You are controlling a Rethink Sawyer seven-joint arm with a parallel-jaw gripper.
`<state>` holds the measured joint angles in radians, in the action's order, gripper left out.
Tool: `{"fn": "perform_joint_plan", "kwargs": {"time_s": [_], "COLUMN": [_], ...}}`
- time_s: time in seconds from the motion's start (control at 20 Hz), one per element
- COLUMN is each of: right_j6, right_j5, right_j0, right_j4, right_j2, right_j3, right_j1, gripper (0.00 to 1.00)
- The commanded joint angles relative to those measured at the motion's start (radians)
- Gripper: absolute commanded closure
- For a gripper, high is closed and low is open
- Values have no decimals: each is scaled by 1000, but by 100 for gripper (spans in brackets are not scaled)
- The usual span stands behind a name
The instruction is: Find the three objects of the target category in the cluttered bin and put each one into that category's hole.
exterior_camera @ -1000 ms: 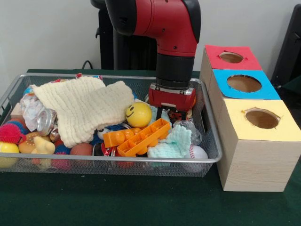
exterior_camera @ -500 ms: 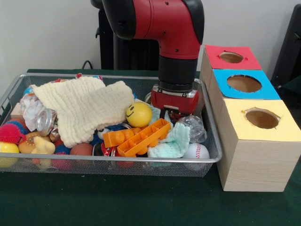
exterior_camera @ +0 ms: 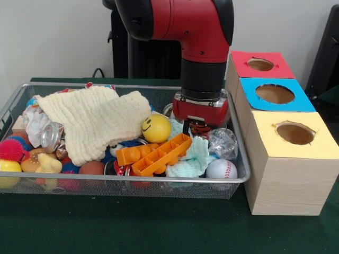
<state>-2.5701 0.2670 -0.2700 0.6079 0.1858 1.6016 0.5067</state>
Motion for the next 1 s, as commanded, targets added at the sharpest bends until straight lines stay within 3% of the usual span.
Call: {"fn": "perform_joint_plan", "kwargs": {"time_s": [0.05,0.5,1.0], "right_j6": [117,123,186], "right_j5": [91,112,242], "right_j0": [-27,-29,-59], "right_j4": [-32,-14,-23], "right_j2": [132,118,121], "right_j3": [-73,-102,-62], "right_j1": [17,6,107], "gripper": [0,0,0]}}
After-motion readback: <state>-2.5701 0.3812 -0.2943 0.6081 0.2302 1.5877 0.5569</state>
